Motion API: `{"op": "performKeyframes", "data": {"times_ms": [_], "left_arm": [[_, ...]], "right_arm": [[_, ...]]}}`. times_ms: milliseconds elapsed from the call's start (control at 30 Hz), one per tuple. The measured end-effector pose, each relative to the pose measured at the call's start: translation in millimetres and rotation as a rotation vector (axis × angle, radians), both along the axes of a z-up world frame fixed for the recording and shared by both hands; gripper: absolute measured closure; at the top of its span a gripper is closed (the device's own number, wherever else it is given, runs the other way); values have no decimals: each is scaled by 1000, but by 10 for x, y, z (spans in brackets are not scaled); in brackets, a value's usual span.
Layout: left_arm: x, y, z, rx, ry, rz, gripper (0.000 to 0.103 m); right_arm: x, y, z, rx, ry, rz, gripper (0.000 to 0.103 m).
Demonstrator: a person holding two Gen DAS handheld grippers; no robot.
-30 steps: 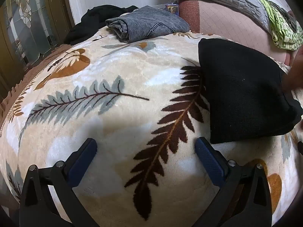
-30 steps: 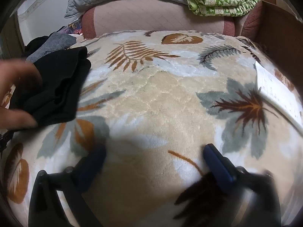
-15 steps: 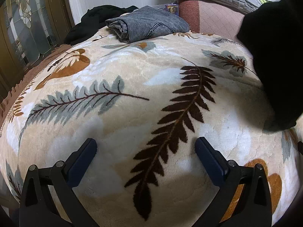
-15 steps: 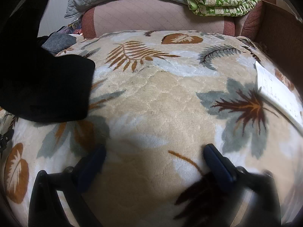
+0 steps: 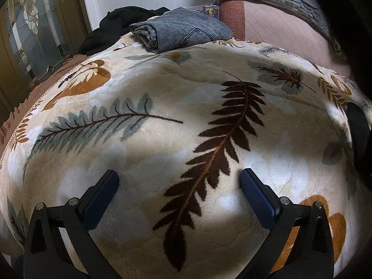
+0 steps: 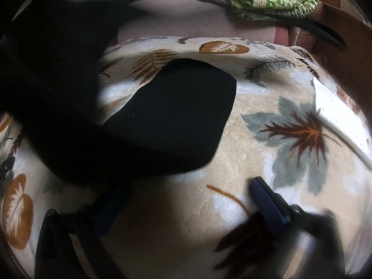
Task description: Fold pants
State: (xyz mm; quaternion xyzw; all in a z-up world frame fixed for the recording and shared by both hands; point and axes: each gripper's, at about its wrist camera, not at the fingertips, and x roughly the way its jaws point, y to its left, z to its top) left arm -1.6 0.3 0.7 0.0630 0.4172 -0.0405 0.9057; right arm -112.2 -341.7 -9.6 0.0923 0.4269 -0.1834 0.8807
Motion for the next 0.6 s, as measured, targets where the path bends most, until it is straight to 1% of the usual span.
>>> {"op": "performKeyframes", "data": {"times_ms": [67,600], "left_arm": [[-3,-7,2,2,1,0,0],[19,-7,-5,3,3,1,0]], "right_arm": [[-1,-27,-11,17,-2,0,0],[-2,-7,-15,12,-7,-1,0]]}}
